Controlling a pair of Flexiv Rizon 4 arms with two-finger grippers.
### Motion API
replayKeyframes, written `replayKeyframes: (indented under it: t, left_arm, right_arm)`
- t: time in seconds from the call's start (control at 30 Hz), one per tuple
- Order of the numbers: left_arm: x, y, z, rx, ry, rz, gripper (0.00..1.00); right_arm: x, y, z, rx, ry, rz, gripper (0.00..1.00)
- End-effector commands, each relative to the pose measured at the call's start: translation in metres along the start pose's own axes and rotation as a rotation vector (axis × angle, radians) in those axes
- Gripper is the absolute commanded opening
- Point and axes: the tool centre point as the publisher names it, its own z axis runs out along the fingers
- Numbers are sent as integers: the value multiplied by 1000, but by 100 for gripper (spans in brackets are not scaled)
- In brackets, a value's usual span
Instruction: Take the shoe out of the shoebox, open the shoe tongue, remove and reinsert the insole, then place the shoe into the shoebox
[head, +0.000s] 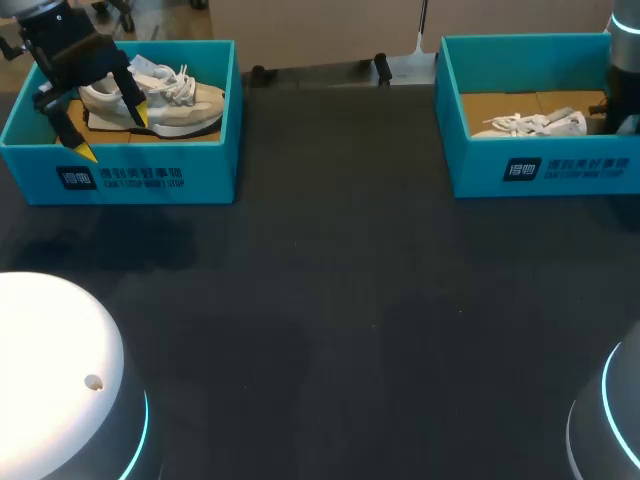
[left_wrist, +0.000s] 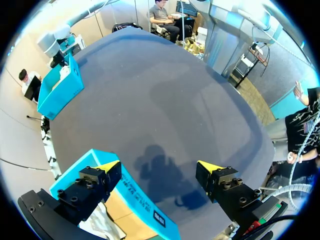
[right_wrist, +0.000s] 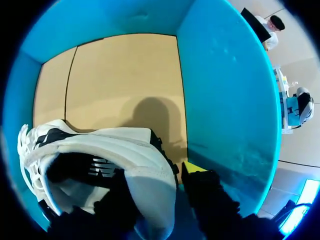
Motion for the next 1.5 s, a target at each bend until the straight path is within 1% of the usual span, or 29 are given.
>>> replayKeyframes:
  t: [0.03,0.3,0.37,0.4,0.47,0.5,0.57,0.6,0.63,0.77,0.83,0.87,1.1,1.5]
  left_arm:
    - [1,0,0,-3,0,1,100]
    - [1,0,0,-3,0,1,100]
    - [1,0,0,-3,0,1,100]
    - [1,0,0,-3,0,1,100]
    - [1,0,0,-3,0,1,100]
    - [1,0,0,-3,0,1,100]
    - [1,0,0,-3,0,1,100]
    - [1,0,0,-3,0,1,100]
    - [1,0,0,-3,0,1,100]
    - [1,0,0,-3,0,1,100]
    - [1,0,0,-3,0,1,100]
    - [1,0,0,-3,0,1,100]
    - [1,0,0,-3,0,1,100]
    - [1,0,0,-3,0,1,100]
  right_arm:
    - [-1,-6,-13,-28,-5,0,100]
    - [-1,-12,-49,-68,-9,7,100]
    - [0,-15,-60,-87,1,9,100]
    - [1,-17,-66,-84,6,12,100]
    - [2,-21,-76,-110,37,17,100]
    - [2,-23,-80,-102,41,17,100]
    - [6,-27,-91,-125,62,17,100]
    - [8,-29,-95,-119,63,18,100]
    - [10,-32,-101,-136,67,19,100]
    - [19,-44,-121,-142,60,14,100]
    - [23,-53,-129,-138,59,14,100]
    - [25,-58,-134,-124,65,14,100]
    - [36,-85,-146,-108,73,25,100]
    - [60,-112,-147,-110,113,34,100]
